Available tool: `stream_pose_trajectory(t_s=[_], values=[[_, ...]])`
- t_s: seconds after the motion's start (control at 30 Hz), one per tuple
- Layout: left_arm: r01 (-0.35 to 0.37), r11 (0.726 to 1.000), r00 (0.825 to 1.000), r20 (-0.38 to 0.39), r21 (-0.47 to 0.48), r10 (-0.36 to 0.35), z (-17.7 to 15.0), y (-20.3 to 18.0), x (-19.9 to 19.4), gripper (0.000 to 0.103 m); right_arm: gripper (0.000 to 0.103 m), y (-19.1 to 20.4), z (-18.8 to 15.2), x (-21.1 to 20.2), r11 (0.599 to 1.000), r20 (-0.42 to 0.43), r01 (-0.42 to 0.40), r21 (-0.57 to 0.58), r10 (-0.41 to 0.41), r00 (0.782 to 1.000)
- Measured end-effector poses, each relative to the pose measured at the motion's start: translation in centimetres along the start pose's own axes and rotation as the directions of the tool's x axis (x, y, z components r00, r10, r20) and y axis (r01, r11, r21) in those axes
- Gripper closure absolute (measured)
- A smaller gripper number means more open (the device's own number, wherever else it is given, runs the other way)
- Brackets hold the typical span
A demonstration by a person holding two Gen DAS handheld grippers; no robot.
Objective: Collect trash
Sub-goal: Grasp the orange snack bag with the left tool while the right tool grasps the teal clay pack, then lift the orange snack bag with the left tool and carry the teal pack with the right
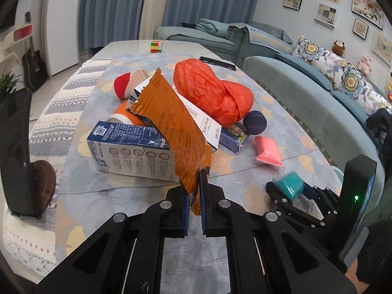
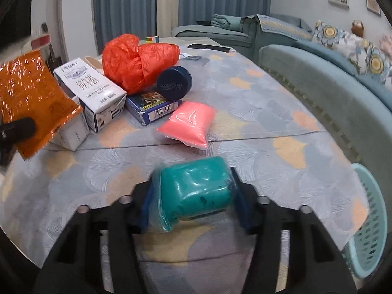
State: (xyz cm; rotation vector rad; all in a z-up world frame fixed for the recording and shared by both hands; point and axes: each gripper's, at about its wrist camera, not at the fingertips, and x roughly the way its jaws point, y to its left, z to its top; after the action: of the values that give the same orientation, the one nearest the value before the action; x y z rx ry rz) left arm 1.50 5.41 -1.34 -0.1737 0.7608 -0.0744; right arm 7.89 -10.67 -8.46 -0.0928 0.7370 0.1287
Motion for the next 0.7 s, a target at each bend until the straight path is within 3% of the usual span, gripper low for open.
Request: stream_pose_trajectory(t_s=[0.3, 0.53, 0.7], values=[[0.012, 0.998, 0.993, 0.117, 0.058, -0.019, 0.9, -1.6, -2.6, 0.101, 0.058, -0.9, 0.0, -4.7, 1.000, 0.111, -0.011, 0.022, 0.008, 0.994], [-0.028, 0.980, 0.962, 0.271, 0.199, -0.028, 0.4, -5.0, -5.7, 0.101, 0.058, -3.2, 0.3, -7.4, 0.996, 0.159, -0.015, 0.082, 0.002, 0.987], [-0.049, 0.963, 0.951, 0.308, 0.264, -0.036, -0.4, -6.6, -6.3, 0.102, 0.058, -4.3, 0.5, -9.0, 0.994, 0.187, -0.001, 0.112, -0.020, 0.982]])
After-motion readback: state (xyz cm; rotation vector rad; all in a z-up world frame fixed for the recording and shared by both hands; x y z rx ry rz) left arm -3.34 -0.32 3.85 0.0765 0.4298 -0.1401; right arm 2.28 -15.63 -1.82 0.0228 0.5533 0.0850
